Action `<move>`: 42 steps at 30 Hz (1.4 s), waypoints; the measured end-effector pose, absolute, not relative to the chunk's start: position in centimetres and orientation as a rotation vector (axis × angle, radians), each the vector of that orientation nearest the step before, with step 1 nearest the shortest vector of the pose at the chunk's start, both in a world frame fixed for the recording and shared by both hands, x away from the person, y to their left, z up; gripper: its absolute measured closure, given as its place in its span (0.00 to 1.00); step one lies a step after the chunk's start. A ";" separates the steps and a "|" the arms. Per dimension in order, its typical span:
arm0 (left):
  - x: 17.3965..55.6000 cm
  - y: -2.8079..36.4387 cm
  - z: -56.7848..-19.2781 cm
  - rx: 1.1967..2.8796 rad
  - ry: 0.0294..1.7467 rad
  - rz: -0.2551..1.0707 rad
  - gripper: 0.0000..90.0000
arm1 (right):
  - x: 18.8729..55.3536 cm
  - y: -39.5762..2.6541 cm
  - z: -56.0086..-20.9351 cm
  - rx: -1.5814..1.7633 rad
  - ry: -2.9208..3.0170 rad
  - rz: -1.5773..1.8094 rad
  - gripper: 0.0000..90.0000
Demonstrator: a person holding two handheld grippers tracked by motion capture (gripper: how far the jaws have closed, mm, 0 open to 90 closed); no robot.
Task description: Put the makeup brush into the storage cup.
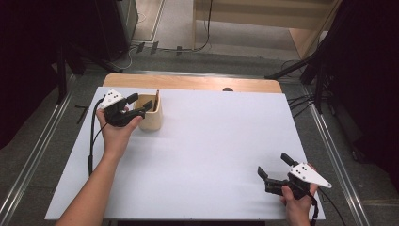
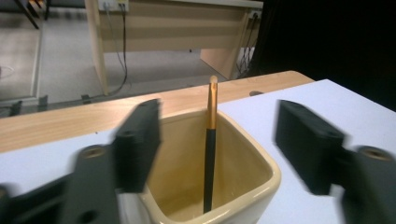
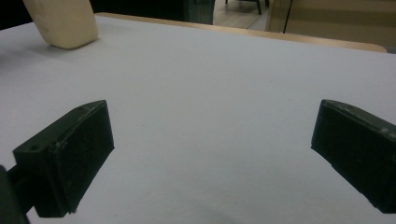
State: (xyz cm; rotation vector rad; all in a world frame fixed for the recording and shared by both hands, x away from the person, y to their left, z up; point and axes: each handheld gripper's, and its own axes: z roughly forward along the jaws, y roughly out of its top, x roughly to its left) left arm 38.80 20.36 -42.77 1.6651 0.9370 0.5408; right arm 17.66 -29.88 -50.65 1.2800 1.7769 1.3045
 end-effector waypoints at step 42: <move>27.5 23.3 -46.1 1.710 0.874 0.520 0.00 | 17.6 -30.1 -50.6 1.287 1.768 1.307 0.00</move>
